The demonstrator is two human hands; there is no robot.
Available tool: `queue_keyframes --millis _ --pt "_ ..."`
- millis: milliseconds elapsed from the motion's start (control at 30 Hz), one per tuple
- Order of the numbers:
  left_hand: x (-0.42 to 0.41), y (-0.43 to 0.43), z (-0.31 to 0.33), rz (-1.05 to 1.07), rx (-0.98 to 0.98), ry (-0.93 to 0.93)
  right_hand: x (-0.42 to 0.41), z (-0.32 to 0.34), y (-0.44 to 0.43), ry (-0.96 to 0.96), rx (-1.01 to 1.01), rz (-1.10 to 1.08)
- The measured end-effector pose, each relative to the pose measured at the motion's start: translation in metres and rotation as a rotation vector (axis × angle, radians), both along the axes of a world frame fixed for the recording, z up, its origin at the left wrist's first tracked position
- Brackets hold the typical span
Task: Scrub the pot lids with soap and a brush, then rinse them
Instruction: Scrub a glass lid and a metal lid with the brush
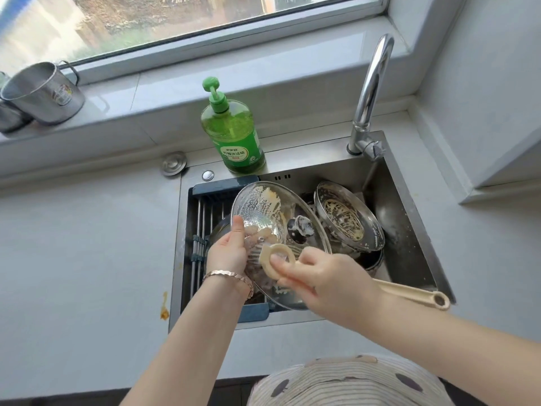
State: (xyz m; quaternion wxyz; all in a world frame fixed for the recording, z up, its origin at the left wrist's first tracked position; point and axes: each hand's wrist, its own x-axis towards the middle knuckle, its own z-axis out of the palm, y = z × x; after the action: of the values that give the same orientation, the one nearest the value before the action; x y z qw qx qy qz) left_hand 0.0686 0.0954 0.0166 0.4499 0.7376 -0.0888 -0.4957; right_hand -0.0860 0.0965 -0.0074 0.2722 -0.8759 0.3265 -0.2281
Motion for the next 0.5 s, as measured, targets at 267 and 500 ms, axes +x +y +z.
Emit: queue_keyframes --millis 267,500 --pt "0.003 -0.003 0.000 -0.033 -0.022 -0.035 0.001 0.002 0.004 -0.007 -0.017 0.068" --pt "-0.003 0.007 0.009 -0.108 -0.087 -0.104 -0.001 -0.012 -0.070 -0.092 0.473 -0.387"
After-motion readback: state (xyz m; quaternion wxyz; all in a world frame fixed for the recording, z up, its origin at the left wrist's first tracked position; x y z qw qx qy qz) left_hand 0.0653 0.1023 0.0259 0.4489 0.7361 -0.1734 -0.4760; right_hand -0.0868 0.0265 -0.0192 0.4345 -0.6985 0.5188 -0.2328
